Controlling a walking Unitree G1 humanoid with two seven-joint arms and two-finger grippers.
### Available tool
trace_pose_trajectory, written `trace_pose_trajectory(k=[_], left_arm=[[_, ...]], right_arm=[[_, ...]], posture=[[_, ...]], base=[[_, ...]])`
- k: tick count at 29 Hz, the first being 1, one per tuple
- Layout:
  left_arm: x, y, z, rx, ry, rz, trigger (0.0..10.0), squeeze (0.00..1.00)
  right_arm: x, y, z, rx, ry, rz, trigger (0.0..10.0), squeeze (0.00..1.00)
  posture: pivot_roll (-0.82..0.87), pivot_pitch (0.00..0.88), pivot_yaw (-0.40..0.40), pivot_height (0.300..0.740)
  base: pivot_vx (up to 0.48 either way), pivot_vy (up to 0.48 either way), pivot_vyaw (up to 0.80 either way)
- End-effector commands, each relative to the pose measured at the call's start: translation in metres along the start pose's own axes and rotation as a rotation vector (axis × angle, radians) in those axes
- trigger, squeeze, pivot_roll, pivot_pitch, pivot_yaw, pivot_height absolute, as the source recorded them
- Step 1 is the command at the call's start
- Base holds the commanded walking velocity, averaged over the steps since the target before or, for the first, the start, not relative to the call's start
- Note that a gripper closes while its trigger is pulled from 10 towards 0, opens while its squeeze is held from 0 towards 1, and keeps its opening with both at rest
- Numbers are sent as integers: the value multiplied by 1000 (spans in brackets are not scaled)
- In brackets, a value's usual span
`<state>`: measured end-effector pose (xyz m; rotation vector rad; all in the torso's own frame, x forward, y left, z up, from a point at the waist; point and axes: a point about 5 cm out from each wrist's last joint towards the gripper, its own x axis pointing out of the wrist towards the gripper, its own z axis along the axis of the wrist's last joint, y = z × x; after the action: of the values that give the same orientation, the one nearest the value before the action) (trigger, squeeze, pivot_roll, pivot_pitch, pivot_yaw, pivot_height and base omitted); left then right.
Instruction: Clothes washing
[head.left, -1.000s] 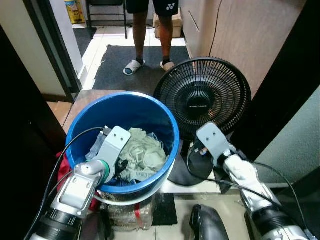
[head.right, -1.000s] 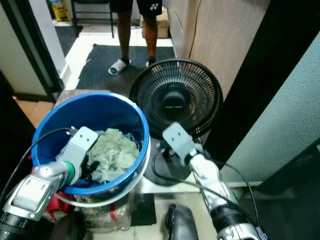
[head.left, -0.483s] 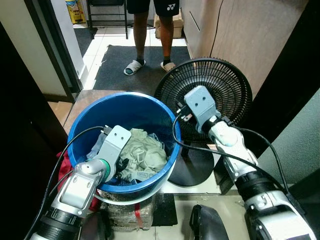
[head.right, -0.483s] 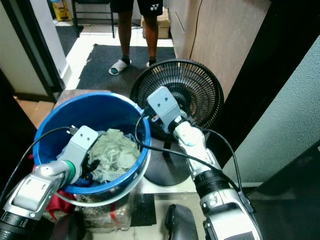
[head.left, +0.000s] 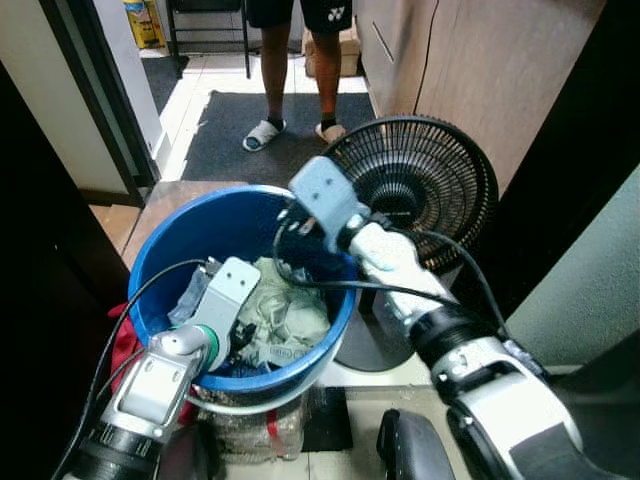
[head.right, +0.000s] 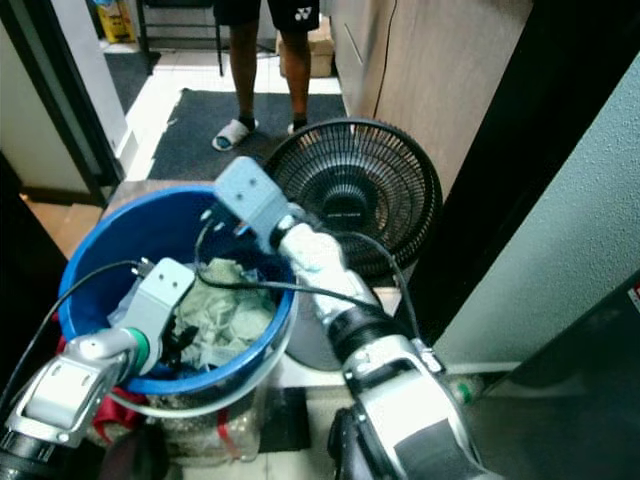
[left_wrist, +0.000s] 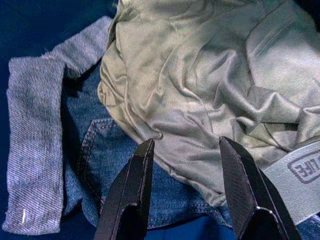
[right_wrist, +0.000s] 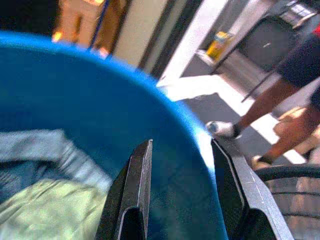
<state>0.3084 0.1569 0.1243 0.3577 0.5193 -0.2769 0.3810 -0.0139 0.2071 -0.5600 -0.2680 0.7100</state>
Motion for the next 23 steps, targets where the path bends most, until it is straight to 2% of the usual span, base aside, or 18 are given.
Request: trace_pose_trajectory(k=[1, 3, 5, 11, 12, 16, 19, 23], left_arm=[[-1, -1, -10, -13, 39, 5, 10000, 0], [-3, -1, -13, -17, 44, 7, 10000, 0], [-4, -1, -13, -18, 46, 8, 10000, 0], [-3, -2, -12, -12, 45, 1, 10000, 0], [0, -3, -6, -3, 35, -7, 10000, 0], [2, -3, -4, 1, 30, -10, 10000, 0], [6, -4, 6, 19, 7, -23, 10000, 0], [8, -5, 14, 29, -10, -32, 10000, 0]], right_arm=[[-3, 9, -13, -3, 58, 41, 10000, 0], [-8, 19, -28, 9, 117, 66, 10000, 0], [-9, 21, -33, 14, 136, 69, 10000, 0], [-16, 20, -47, 11, 197, 57, 10000, 0], [-25, 19, -61, 22, 255, 54, 10000, 0], [-28, 20, -66, 27, 271, 57, 10000, 0], [-36, 26, -77, 38, 309, 97, 10000, 0], [-38, 31, -81, 44, 324, 125, 10000, 0]], posture=[[166, 107, -13, 490], [167, 120, -12, 490], [167, 121, -12, 490], [160, 123, -6, 490], [146, 121, 7, 490], [146, 121, 7, 490], [131, 117, 30, 490], [128, 116, 36, 490]], base=[[0, 0, 0], [0, 0, 0], [0, 0, 0], [0, 0, 0], [0, 0, 0], [0, 0, 0], [0, 0, 0], [0, 0, 0]])
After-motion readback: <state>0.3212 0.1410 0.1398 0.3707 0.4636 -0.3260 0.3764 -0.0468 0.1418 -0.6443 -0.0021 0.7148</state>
